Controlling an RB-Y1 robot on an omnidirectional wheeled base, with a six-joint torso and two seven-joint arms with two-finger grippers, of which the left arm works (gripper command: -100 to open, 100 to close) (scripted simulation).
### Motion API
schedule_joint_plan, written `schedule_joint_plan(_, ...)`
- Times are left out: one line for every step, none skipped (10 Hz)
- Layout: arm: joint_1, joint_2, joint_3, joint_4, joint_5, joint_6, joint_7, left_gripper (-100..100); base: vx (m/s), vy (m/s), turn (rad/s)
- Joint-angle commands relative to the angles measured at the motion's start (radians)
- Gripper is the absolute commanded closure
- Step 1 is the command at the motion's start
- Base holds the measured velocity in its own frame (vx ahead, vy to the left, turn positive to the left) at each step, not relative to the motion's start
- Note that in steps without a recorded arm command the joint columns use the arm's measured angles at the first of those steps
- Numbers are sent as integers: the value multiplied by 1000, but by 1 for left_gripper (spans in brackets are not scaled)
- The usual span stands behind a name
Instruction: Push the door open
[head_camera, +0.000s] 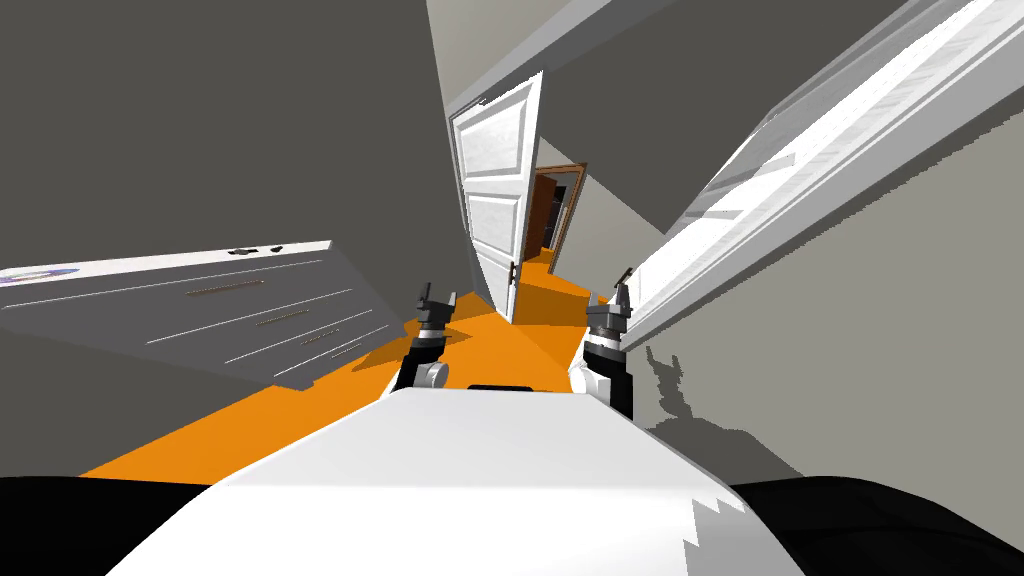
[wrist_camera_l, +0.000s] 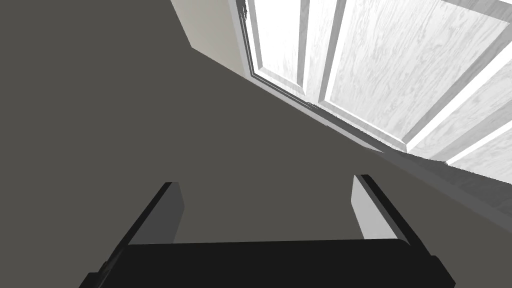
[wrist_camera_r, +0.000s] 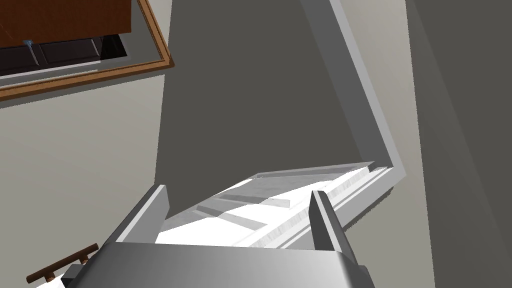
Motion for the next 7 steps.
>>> schedule_joint_plan(-12, 2, -34, 38, 25, -9, 34, -100, 186, 62, -150)
schedule_joint_plan(-22, 7, -53, 70, 43, -19, 58, -100, 181, 59, -202)
schedule_joint_plan(-28, 9, -63, 88, 53, -25, 71, -100, 151, 50, -129)
schedule_joint_plan(-34, 11, -73, 106, 63, -31, 84, -100, 123, 43, -71)
schedule_joint_plan(-45, 16, -93, 141, 83, -43, 110, -100, 143, 41, -157)
schedule_joint_plan(-51, 18, -103, 159, 93, -49, 123, -100, 134, 70, -143)
schedule_joint_plan(-57, 20, -113, 177, 103, -55, 137, -100, 100, 64, -106)
